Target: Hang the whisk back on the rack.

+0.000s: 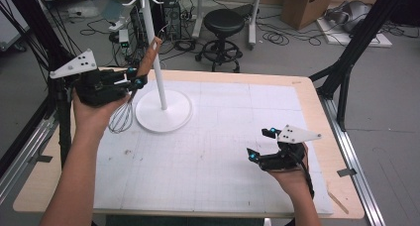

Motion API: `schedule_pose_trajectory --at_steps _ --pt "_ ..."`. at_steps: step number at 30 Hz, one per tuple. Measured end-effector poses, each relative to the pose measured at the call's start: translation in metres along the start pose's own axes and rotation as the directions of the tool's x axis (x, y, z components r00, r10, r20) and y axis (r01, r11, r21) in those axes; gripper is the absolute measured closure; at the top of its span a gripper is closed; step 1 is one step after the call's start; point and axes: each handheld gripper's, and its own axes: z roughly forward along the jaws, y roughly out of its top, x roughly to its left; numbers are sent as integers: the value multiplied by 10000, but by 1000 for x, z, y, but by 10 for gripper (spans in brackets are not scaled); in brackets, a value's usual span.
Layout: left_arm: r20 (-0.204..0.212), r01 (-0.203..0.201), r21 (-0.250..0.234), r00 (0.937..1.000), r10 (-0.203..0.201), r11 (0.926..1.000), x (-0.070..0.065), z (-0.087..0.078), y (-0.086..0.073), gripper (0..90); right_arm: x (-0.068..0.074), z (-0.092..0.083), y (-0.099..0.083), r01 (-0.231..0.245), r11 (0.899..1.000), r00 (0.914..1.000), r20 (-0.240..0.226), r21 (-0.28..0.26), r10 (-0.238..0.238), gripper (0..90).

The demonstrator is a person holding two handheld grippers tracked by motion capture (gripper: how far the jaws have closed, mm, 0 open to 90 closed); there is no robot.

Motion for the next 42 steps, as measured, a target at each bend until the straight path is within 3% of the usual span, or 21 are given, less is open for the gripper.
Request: schedule_pose_trajectory --at_steps 2,14,27,42 --pt "-114 50 -222 9999 -52 9997 1 -1 8 709 0 1 0 -37 10000 10000 -28 31 37 140" --pt "-589 -116 -357 9982 94 9993 8 -3 29 710 0 1 -1 -34 10000 10000 -55 40 34 140" --pt "-900 -245 -239 9957 223 9994 19 -4 47 710 -1 1 -2 -74 9999 10000 -31 77 74 140" --pt "-1397 -81 187 9901 106 9998 28 7 47 709 -2 -7 -5 -156 9999 9998 92 7 156 140"
